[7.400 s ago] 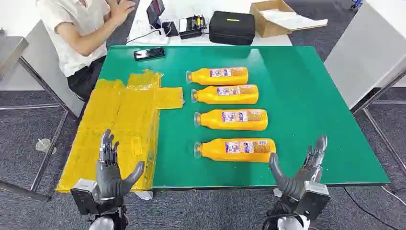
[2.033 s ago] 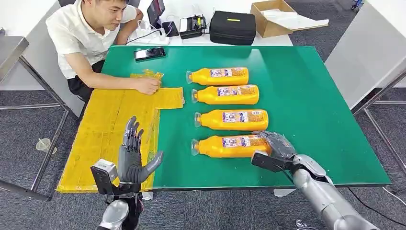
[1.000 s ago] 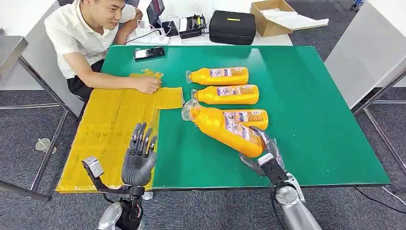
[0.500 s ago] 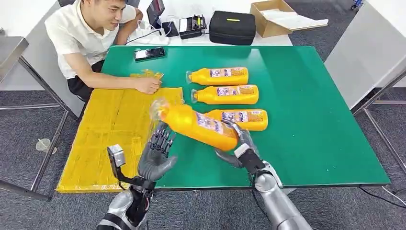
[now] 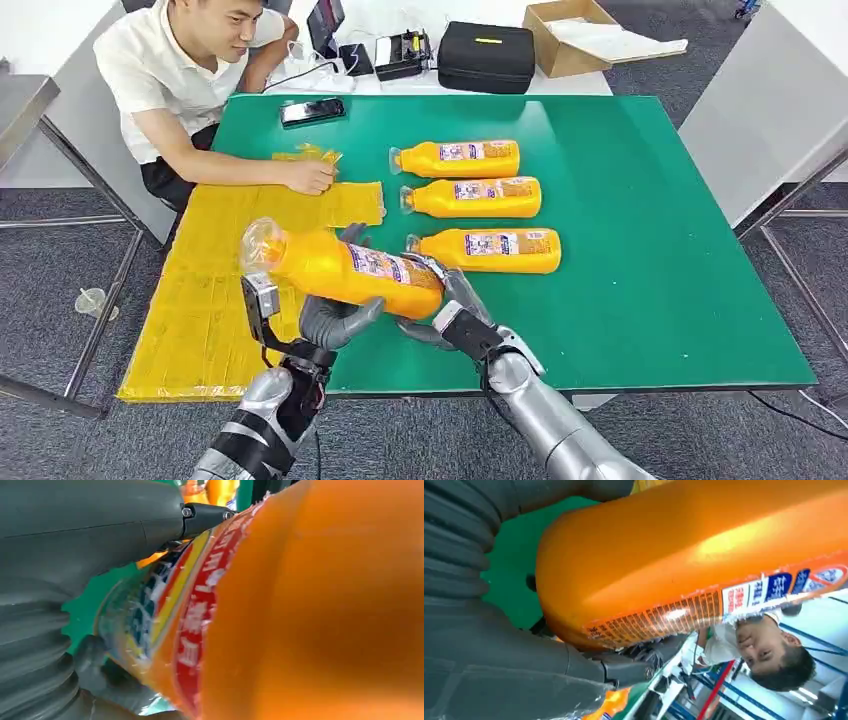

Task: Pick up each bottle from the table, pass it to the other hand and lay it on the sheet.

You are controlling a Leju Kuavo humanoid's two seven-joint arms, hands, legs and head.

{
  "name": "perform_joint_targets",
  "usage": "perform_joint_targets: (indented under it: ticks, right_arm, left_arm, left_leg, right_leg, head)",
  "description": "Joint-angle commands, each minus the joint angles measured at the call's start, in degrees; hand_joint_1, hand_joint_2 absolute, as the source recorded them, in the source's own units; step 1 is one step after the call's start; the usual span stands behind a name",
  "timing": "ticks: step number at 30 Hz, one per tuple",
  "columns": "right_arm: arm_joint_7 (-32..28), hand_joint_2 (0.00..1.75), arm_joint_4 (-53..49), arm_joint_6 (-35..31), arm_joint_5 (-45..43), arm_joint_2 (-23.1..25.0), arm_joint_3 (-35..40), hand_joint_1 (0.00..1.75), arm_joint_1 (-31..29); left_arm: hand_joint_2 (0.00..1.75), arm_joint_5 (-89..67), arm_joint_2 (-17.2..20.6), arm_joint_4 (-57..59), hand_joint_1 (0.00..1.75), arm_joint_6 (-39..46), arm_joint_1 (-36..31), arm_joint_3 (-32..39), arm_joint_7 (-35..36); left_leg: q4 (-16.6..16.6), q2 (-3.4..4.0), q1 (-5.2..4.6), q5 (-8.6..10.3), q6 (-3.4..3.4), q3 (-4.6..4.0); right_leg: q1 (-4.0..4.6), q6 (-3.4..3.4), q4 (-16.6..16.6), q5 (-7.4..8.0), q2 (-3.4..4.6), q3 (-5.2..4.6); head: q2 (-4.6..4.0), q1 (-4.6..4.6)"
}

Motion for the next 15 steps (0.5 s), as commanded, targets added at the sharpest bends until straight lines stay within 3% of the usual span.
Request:
perform_joint_targets:
  ticks: [1, 8, 9, 10, 11, 12, 15]
  right_arm:
    - [0.0, 1.75, 6.5, -1.7, 0.2, 0.4, 8.1, 1.75, -3.2]
    - [0.0, 1.75, 7.6, -0.9, -0.5, 1.0, 9.0, 1.75, -3.0]
    - [0.0, 1.75, 7.9, -0.5, -1.0, 1.3, 8.9, 1.75, -3.0]
    - [0.0, 1.75, 8.3, -0.1, -1.6, 1.5, 8.8, 1.59, -3.0]
    - [0.0, 1.75, 9.0, 0.3, -2.2, 1.9, 8.6, 0.91, -2.9]
    - [0.0, 1.75, 9.7, 0.6, -2.3, 2.2, 8.5, 0.05, -3.0]
    - [0.0, 1.75, 12.2, 1.4, -2.8, 2.8, 7.7, 0.00, -3.2]
  left_arm:
    - [1.75, 3.1, -1.8, 1.1, 0.00, 2.2, -2.9, 4.1, -0.8]
    - [1.75, 5.0, -2.6, -1.6, 0.00, 3.1, -2.2, 5.5, -1.4]
    - [1.75, 5.4, -2.9, -2.2, 0.73, 3.1, -2.0, 5.7, -1.5]
    - [1.75, 6.2, -3.1, -2.7, 1.75, 2.9, -1.7, 5.8, -1.0]
    - [1.75, 6.2, -2.9, -3.3, 1.75, 2.9, -1.5, 5.6, -1.1]
    - [1.75, 6.1, -2.9, -3.8, 1.75, 3.0, -1.2, 5.5, -1.5]
    - [1.75, 6.5, -2.7, -4.6, 1.75, 3.1, -0.7, 5.2, -1.5]
  left_leg:
    - [0.1, 0.23, 0.10, -0.21, -0.02, 0.37]
    - [0.1, 0.11, 0.09, -0.16, -0.01, 0.28]
    - [0.1, 0.15, 0.10, -0.23, -0.01, 0.36]
    - [0.1, 0.10, 0.08, -0.13, -0.01, 0.21]
    - [0.0, 0.08, 0.07, -0.09, -0.01, 0.17]
    - [0.0, 0.05, 0.03, -0.04, -0.01, 0.09]
    - [0.0, 0.06, 0.06, -0.08, -0.01, 0.18]
  right_leg:
    - [0.16, -0.33, 0.0, -0.13, 0.09, 0.38]
    - [0.13, -0.24, 0.0, -0.12, 0.00, 0.31]
    - [0.16, -0.30, 0.0, -0.17, 0.02, 0.39]
    - [0.11, -0.21, 0.0, -0.09, 0.01, 0.23]
    - [0.10, -0.17, 0.0, -0.07, 0.00, 0.18]
    - [0.05, -0.12, 0.0, -0.03, -0.01, 0.08]
    - [0.09, -0.17, 0.0, -0.06, -0.01, 0.18]
  head:
    - [0.00, 0.00]
    - [0.00, 0.02]
    - [0.00, 0.00]
    - [0.00, 0.02]
    - [0.00, 0.02]
    - [0.00, 0.00]
    - [0.00, 0.00]
